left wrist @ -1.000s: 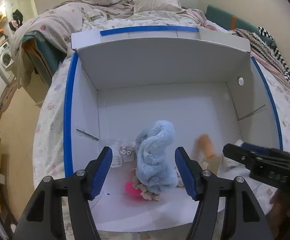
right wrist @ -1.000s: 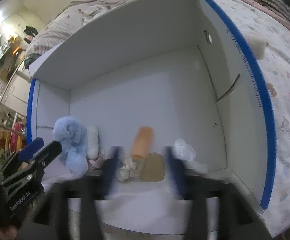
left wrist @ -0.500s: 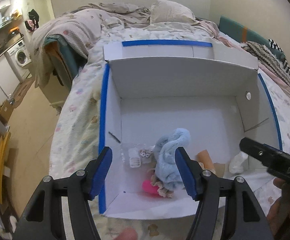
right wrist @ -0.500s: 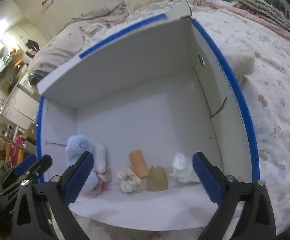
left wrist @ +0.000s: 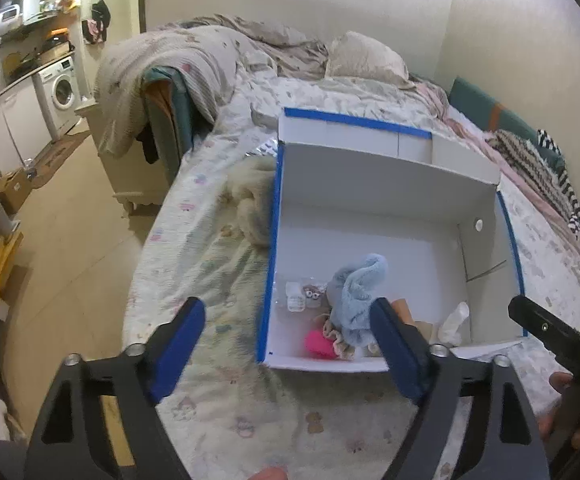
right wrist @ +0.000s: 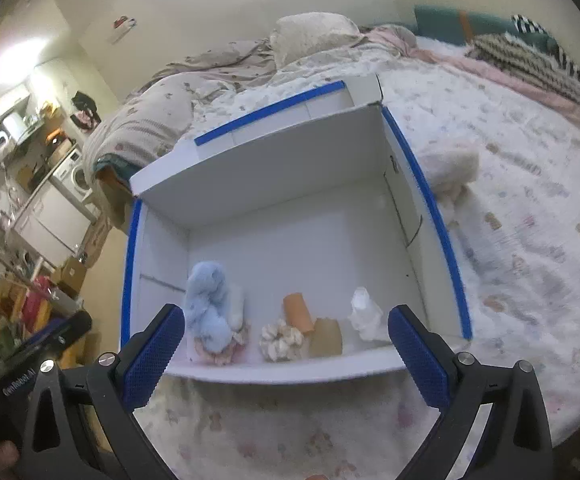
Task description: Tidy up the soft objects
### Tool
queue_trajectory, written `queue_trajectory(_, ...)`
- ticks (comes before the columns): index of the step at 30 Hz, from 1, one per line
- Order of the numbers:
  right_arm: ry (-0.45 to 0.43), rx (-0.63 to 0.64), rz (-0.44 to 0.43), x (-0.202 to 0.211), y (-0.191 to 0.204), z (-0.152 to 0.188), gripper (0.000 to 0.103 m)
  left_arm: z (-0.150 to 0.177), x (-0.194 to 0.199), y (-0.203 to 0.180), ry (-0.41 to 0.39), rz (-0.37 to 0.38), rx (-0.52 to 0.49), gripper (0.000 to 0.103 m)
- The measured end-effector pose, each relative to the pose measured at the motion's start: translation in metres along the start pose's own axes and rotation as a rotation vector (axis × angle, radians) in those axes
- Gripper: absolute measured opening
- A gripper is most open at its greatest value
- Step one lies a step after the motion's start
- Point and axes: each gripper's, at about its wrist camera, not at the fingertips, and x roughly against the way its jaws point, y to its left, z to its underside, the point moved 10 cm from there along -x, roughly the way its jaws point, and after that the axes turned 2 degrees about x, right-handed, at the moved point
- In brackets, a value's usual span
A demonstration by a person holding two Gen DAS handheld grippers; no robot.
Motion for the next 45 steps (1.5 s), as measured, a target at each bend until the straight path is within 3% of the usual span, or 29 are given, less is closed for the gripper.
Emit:
queue_trajectory(4, -0.023, 0.037, 0.018, 0.02, 0.008, 0.008, 0.103, 0.01, 0.019, 0.001, -0.032, 0.054, -0.01, 0.102)
queue_trajectory(7, -0.029, 0.068, 0.025, 0.03, 0.01, 0.018, 0.103, 0.017, 0.031, 0.002, -0.064, 0.06, -0.031, 0.102)
queue_trajectory(13, -0.069, 0.095, 0.067, 0.027, 0.004, 0.034, 0.103, 0.038, 0.025, 0.0, -0.046, 0.002, -0.096, 0.102)
queue_trajectory(19, -0.055, 0.185, 0.106, 0.009, 0.009, 0.036, 0.103, 0.042, 0.005, 0.007, -0.01, 0.008, -0.067, 0.102)
queue_trajectory(33, -0.034, 0.212, 0.112, -0.001, 0.018, 0.039, 0.103, 0.049, -0.009, 0.0, 0.052, 0.053, -0.05, 0.102)
queue_trajectory(45, -0.029, 0.214, 0.119, -0.002, 0.016, 0.038, 0.103, 0.046, -0.007, 0.002, 0.037, 0.039, -0.055, 0.102)
